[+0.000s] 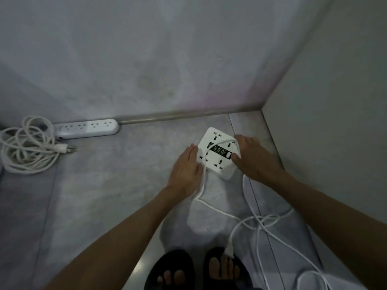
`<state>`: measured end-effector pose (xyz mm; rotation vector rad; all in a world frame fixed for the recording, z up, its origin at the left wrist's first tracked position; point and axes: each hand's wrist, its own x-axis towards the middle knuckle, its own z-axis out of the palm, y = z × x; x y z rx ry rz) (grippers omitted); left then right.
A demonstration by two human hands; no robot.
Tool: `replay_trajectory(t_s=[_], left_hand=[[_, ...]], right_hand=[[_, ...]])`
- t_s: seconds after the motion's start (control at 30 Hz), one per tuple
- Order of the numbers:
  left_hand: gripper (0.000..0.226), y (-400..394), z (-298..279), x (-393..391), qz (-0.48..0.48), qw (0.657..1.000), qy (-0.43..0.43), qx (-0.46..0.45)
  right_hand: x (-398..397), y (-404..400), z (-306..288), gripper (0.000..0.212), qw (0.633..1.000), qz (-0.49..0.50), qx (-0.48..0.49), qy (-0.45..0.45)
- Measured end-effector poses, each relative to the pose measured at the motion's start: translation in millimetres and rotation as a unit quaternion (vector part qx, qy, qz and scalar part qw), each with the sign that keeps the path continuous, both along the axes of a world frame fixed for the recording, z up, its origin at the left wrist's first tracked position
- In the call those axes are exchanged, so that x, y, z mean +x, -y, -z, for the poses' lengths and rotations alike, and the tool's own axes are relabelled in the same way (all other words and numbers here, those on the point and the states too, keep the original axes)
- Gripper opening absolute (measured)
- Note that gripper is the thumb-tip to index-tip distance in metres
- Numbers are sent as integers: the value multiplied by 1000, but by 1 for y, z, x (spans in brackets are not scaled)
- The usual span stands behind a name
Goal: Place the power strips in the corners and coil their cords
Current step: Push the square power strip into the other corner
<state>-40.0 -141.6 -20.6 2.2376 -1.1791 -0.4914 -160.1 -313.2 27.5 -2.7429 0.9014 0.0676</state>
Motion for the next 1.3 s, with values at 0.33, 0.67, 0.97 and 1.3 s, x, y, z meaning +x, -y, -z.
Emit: replay_trajectory(t_s=[0.33,0.67,0.97,1.3], left_hand=[[45,30,26,-9,-72,997,4,-1],[29,22,11,-7,-101,993,-56,-12],[34,14,16,-20,-301,946,-117,42],[47,38,13,-17,-332,917,-219,24]], right_hand=[[7,38,57,51,986,134,100,-28],[-23,24,39,31,987,104,99,72],[-19,0,47,34,955,199,221,16],[20,7,63,41,921,261,281,76]])
